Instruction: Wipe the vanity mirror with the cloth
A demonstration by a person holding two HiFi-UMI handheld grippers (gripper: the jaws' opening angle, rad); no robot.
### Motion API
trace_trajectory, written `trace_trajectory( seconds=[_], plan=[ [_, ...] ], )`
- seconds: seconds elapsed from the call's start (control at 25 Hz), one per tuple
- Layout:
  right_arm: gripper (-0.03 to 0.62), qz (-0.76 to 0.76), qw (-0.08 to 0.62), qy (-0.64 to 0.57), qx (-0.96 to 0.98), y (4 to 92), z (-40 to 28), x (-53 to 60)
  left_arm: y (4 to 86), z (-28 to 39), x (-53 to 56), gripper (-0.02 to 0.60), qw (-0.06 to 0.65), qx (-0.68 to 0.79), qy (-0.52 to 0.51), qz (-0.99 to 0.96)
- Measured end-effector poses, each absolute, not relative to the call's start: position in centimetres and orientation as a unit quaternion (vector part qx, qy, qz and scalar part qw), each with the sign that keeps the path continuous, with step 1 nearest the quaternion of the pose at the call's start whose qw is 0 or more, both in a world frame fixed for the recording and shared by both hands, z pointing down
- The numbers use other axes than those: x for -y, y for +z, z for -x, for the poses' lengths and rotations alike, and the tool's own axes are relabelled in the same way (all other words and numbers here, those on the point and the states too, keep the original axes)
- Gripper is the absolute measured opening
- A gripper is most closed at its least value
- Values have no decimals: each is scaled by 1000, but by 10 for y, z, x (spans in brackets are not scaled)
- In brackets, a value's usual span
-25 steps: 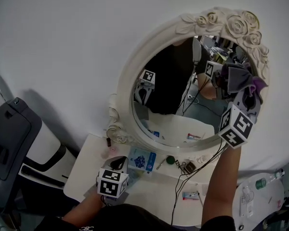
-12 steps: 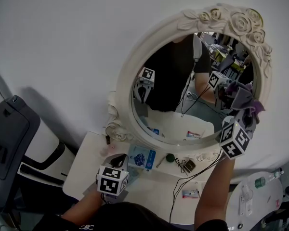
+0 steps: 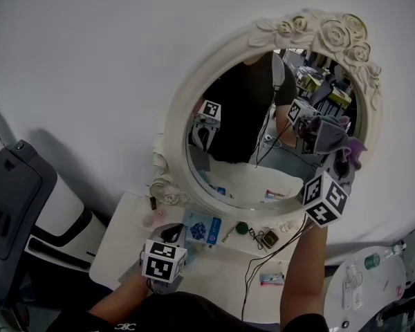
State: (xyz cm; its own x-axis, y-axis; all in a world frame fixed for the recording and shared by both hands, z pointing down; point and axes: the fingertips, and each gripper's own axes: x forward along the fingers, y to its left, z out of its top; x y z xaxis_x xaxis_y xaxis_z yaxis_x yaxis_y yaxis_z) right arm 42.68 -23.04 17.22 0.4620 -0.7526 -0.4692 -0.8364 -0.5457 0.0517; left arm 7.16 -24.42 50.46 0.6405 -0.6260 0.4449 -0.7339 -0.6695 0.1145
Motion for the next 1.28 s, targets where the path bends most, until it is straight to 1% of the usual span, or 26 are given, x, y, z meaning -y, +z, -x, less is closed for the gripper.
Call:
trace_trajectory(
  seconds=[0.12, 0.48, 0.56, 0.76, 0.88, 1.08, 1.28],
  plan=[
    [51, 839, 81, 264, -469, 150, -395, 245, 503, -71, 242, -2, 141, 382, 186, -894],
    [51, 791, 98, 308, -519, 110, -301, 285, 500, -35, 245, -2, 149, 419, 176, -878],
    [51, 774, 83, 323, -539, 111, -270, 299, 500, -26, 245, -2, 150, 428, 175, -874],
    [51, 723, 20, 338, -602, 135, -176, 340, 502, -2, 246, -2, 157, 452, 173, -861],
    [51, 700, -12, 345, -625, 153, -137, 358, 502, 11, 246, -2, 161, 467, 169, -853],
    [51, 690, -25, 342, -637, 176, -123, 365, 507, 28, 245, -2, 171, 483, 163, -843],
    [51, 674, -106, 394, -616, 197, -122, 366, 505, 20, 242, -2, 173, 479, 157, -846]
  ],
)
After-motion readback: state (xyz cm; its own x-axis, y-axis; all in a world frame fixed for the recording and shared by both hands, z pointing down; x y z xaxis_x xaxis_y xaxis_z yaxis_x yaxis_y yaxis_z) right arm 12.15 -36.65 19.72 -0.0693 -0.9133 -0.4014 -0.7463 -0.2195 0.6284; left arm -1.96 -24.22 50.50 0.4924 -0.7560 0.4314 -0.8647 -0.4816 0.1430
